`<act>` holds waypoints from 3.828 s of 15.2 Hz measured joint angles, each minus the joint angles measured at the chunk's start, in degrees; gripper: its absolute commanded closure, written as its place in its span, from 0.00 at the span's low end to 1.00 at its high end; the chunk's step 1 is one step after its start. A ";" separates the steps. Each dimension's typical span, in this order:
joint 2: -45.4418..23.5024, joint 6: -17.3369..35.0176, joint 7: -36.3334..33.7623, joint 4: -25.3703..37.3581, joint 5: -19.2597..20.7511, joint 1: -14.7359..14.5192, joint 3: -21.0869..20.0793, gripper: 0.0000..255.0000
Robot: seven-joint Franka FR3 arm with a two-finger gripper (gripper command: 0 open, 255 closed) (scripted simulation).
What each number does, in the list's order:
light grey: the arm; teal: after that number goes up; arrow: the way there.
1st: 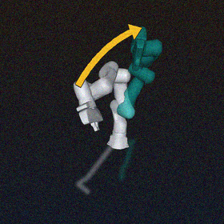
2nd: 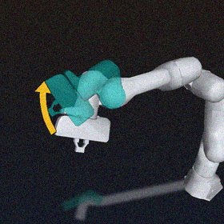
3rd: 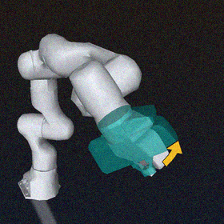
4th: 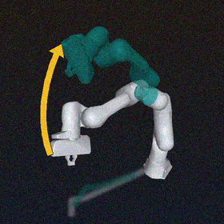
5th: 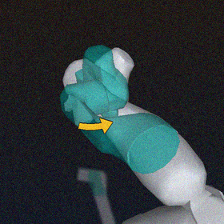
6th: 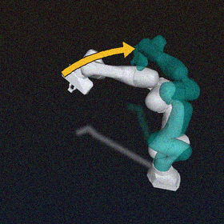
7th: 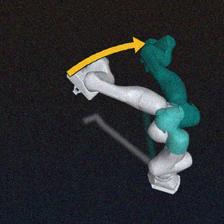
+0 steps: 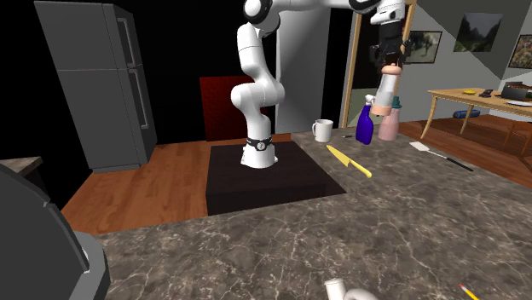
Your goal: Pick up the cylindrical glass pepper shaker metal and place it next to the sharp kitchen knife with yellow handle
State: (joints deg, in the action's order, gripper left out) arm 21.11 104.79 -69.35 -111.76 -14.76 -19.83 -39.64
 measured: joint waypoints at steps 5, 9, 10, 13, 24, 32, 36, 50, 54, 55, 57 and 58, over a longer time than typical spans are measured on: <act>0.32 3.77 0.41 -4.06 -0.52 -0.29 -0.44 1.00; 0.36 6.94 0.65 -7.26 -0.89 -0.50 -0.93 1.00; 0.34 7.72 0.70 -8.01 -0.98 -0.54 -1.06 1.00; 0.16 10.02 0.86 -10.15 -1.16 -0.62 -1.47 1.00; -1.65 18.78 0.68 -17.20 -1.38 -0.69 -3.68 1.00; -4.45 25.44 -0.20 -21.32 -0.56 -0.18 -5.84 1.00; -6.10 28.67 -0.76 -23.11 0.15 0.22 -6.88 1.00; -6.86 30.32 -1.10 -24.05 0.50 0.39 -7.41 0.00; -2.29 23.80 0.96 -21.55 -1.86 -0.89 -4.56 0.00; -1.64 22.90 1.15 -21.27 -2.17 -1.11 -4.19 0.00; -1.19 22.23 1.26 -21.05 -2.38 -1.28 -3.95 0.00; -1.10 22.14 1.31 -21.05 -2.43 -1.31 -3.89 0.00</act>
State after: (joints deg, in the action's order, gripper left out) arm 20.01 126.93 -68.05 -132.81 -17.19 -21.14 -43.53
